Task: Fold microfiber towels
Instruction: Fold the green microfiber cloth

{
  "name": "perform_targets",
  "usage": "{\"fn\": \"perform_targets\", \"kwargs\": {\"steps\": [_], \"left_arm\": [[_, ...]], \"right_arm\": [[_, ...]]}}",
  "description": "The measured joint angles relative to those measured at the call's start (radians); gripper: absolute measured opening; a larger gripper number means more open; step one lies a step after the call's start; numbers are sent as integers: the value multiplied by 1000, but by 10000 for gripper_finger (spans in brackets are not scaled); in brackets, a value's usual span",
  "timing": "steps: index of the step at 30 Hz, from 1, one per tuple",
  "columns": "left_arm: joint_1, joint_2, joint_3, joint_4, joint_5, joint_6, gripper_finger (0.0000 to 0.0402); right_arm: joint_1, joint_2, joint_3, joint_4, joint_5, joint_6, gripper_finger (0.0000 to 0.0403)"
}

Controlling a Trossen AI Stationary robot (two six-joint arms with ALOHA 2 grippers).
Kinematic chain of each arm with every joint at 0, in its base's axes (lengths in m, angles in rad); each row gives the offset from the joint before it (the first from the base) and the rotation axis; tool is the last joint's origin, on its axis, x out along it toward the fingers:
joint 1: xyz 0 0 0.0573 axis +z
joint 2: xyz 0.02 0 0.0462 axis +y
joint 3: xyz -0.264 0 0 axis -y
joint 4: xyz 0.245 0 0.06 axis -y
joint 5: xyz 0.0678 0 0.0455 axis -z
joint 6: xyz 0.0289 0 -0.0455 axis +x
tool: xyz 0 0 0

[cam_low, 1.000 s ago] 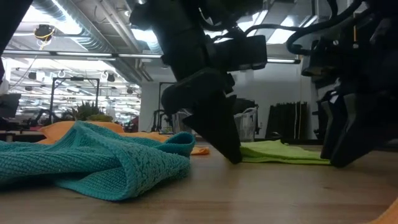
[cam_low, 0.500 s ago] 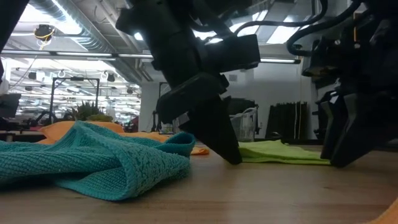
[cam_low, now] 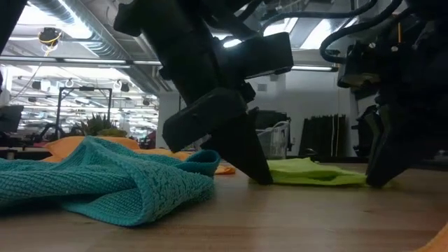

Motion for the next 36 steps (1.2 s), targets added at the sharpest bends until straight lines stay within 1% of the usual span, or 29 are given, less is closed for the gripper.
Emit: {"fn": "perform_targets", "kwargs": {"steps": [3, 6, 8, 14, 19, 24, 27, 29, 32, 36], "left_arm": [[-11, -16, 4, -27, -4, -1, 2], [-30, -44, 33, -85, 10, -8, 1], [-49, -60, 69, -134, 17, -20, 0], [-113, -96, 199, -295, 24, -38, 0], [-160, -96, 332, -411, 15, -37, 0], [-191, -96, 452, -530, -6, -35, 0], [-196, -99, 517, -604, -10, -21, 0], [-190, -101, 537, -620, -24, 20, 0], [-164, -100, 535, -619, -43, 97, 0], [-103, -102, 476, -600, -45, 123, 0]], "right_arm": [[11, 7, 55, -28, -55, 0, 8], [29, 6, 150, -115, -62, -17, 5], [42, 6, 218, -206, -60, 2, 4], [92, 5, 409, -414, -19, 60, 3], [135, 5, 557, -518, 22, 83, 2], [164, 2, 659, -588, 42, 85, 1], [173, 1, 693, -624, 54, 86, 1], [175, 1, 699, -672, 93, 89, 1], [168, 1, 688, -748, 139, 146, 1], [143, 1, 623, -821, 170, 243, 0]]}}
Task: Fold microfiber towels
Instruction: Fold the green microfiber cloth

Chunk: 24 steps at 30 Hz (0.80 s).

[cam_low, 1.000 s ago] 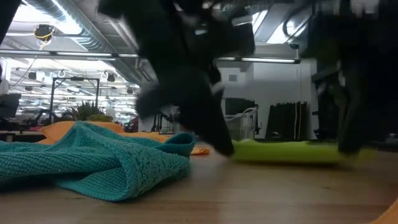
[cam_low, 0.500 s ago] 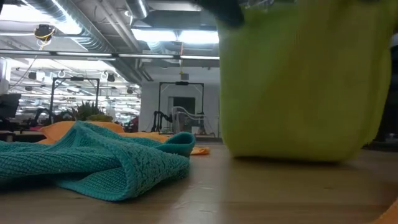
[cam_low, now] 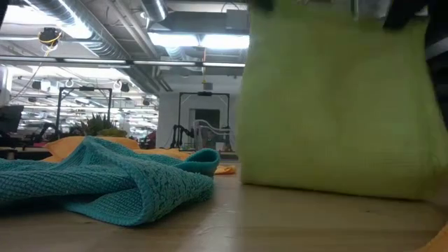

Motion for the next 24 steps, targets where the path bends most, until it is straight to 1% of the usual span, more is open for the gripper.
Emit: {"fn": "perform_targets", "kwargs": {"steps": [3, 8, 12, 18, 22, 24], "left_arm": [[48, 1, -56, 32, -1, 7, 0], [119, 1, -173, 167, 15, 48, 0], [161, 2, -225, 260, 21, 78, 0], [220, 1, -261, 323, 28, 113, 0], [254, 1, -320, 381, 91, 108, 0], [264, 1, -353, 428, 92, 109, 0]], "right_arm": [[-22, 0, -69, 10, 7, 45, 0], [-66, 0, -192, 96, 6, 46, 0], [-107, 0, -269, 144, 2, 46, 0], [-160, 0, -342, 209, -2, 42, 0], [-179, 0, -349, 217, -15, 35, 0], [-185, 0, -349, 216, -24, 32, 0]]}}
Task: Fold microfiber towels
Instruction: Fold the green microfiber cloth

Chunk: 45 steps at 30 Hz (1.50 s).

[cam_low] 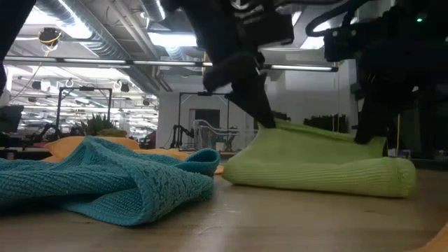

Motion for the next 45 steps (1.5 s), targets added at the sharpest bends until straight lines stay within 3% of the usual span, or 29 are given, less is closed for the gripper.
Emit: {"fn": "perform_targets", "kwargs": {"steps": [12, 17, 24, 30, 32, 37, 42, 45], "left_arm": [[56, 0, -50, 123, 5, 5, 0], [82, 0, -50, 121, 53, 5, 15], [104, 0, -50, 127, 85, 5, 85], [107, 0, -22, 131, 64, 5, 132], [100, -4, 14, 60, 22, 3, 138], [64, -40, 140, -299, -77, -52, 136], [41, -105, 197, -568, -70, -84, 134], [52, -143, 199, -595, 39, -108, 134]], "right_arm": [[-32, 0, 0, -1, -32, 40, 7], [-44, 0, 0, -5, -32, 40, 59], [-50, 0, 0, -14, -91, 67, 149], [-50, 0, 0, -16, -93, 67, 175], [-50, 0, 0, -16, -93, 66, 176], [-46, 0, 0, -13, -94, 71, 176], [-58, 0, 2, -72, -123, 255, 176], [-75, 0, 1, -71, -127, 277, 177]]}}
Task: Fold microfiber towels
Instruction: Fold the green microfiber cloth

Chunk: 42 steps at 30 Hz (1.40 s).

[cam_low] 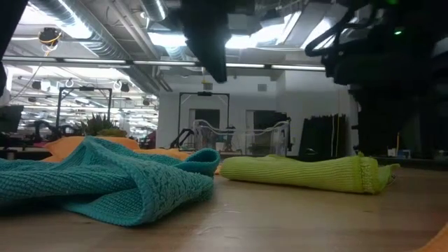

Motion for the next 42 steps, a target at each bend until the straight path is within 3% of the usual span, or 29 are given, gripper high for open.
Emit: {"fn": "perform_targets", "kwargs": {"steps": [4, 14, 34, 38, 42], "left_arm": [[-2, 2, -1, -4, 125, -3, 134], [-12, 11, -3, 5, 107, -2, 133], [-7, 11, -3, 6, 87, 6, 133], [0, 11, -3, 5, 87, 6, 133], [6, 11, -3, 5, 87, 6, 133]], "right_arm": [[-22, 4, 0, 18, 0, -2, 177], [-59, 67, 0, 73, -47, -53, 161], [-27, 73, 27, 19, 1, -50, 10], [-7, 68, 91, -56, 23, -51, 10], [15, 68, 123, -92, -38, -48, 6]]}}
